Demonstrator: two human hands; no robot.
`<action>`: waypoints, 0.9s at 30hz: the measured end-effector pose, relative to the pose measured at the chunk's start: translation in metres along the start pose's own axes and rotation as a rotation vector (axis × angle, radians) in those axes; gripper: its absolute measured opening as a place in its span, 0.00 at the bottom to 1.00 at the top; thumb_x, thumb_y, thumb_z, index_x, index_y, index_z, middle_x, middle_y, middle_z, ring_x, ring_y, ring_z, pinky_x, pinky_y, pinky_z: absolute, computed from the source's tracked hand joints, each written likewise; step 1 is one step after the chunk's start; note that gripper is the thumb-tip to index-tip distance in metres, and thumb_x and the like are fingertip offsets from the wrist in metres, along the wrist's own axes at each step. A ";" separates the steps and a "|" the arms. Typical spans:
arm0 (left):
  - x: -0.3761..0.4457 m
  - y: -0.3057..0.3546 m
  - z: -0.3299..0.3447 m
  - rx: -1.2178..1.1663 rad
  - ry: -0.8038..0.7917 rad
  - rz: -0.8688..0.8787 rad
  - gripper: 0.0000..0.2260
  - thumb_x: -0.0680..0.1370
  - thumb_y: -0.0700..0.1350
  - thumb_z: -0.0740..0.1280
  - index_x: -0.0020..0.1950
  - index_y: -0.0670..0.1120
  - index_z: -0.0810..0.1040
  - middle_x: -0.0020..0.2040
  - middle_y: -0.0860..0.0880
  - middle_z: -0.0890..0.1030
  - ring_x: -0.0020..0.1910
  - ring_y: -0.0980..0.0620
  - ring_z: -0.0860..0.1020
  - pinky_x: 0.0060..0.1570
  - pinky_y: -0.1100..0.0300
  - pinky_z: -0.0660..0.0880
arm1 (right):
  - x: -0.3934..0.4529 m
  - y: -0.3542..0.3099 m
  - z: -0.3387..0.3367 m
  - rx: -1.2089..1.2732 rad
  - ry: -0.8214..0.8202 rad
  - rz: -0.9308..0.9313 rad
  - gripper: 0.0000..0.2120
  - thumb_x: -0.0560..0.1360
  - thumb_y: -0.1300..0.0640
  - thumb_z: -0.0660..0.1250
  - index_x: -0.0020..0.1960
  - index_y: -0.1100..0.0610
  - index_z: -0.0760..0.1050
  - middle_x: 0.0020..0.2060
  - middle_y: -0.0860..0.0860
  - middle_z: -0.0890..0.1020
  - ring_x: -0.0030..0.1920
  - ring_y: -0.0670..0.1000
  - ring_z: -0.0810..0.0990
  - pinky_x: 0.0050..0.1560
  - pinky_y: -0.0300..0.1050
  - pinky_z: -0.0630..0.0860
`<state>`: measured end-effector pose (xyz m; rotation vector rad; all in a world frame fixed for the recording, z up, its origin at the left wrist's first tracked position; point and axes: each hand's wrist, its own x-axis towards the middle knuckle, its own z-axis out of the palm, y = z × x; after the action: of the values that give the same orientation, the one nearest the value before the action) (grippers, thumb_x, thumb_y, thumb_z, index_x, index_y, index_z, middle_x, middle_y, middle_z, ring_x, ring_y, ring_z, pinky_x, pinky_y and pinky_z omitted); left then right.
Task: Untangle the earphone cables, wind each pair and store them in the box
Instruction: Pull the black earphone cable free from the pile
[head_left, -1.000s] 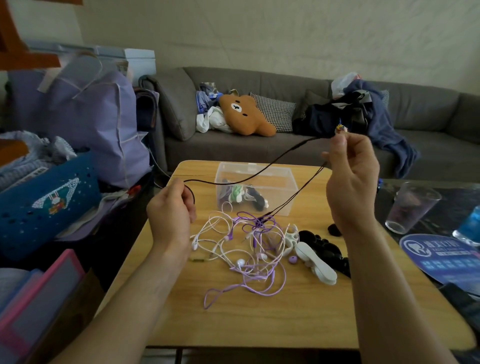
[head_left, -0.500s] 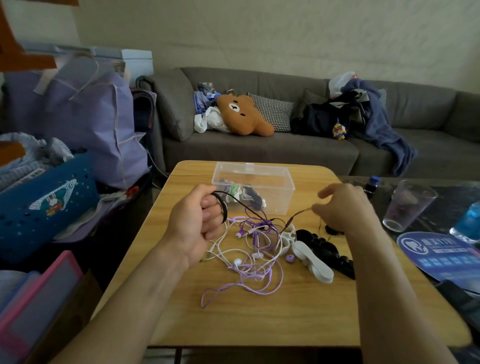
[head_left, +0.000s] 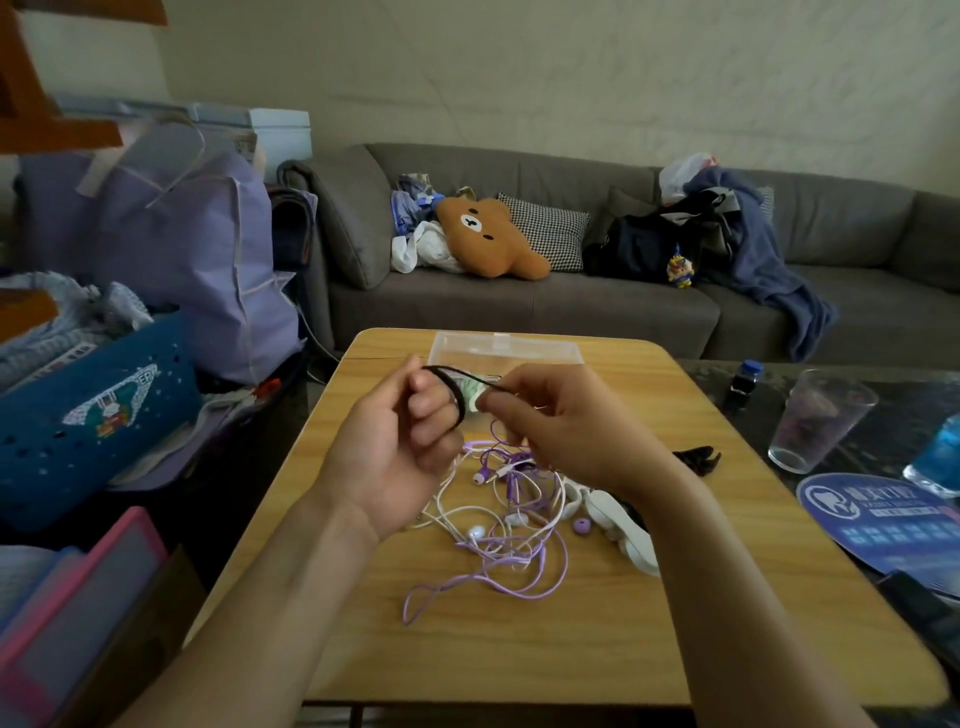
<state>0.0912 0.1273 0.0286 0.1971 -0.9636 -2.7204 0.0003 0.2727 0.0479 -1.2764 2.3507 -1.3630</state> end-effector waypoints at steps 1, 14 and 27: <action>0.000 0.002 0.000 -0.050 -0.003 0.026 0.13 0.82 0.47 0.57 0.39 0.48 0.73 0.30 0.53 0.69 0.24 0.58 0.65 0.23 0.65 0.54 | 0.001 -0.001 0.000 -0.032 0.017 -0.002 0.08 0.80 0.51 0.66 0.47 0.52 0.82 0.26 0.45 0.76 0.26 0.44 0.71 0.32 0.44 0.71; -0.004 -0.022 -0.006 1.035 -0.089 0.494 0.09 0.83 0.44 0.61 0.56 0.40 0.75 0.46 0.43 0.80 0.46 0.51 0.79 0.48 0.56 0.77 | -0.011 -0.034 0.001 -0.433 -0.175 -0.030 0.19 0.76 0.51 0.70 0.28 0.48 0.73 0.21 0.46 0.72 0.24 0.44 0.70 0.27 0.33 0.64; -0.007 -0.016 -0.005 1.098 -0.113 0.301 0.22 0.84 0.48 0.58 0.31 0.41 0.64 0.27 0.48 0.61 0.27 0.51 0.59 0.29 0.61 0.59 | -0.022 0.002 -0.057 -0.376 0.133 0.284 0.09 0.69 0.48 0.77 0.41 0.52 0.81 0.31 0.47 0.82 0.31 0.44 0.78 0.32 0.37 0.72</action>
<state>0.0961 0.1380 0.0151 0.0690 -2.1956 -1.6885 -0.0151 0.3260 0.0729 -0.8946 2.8455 -0.9802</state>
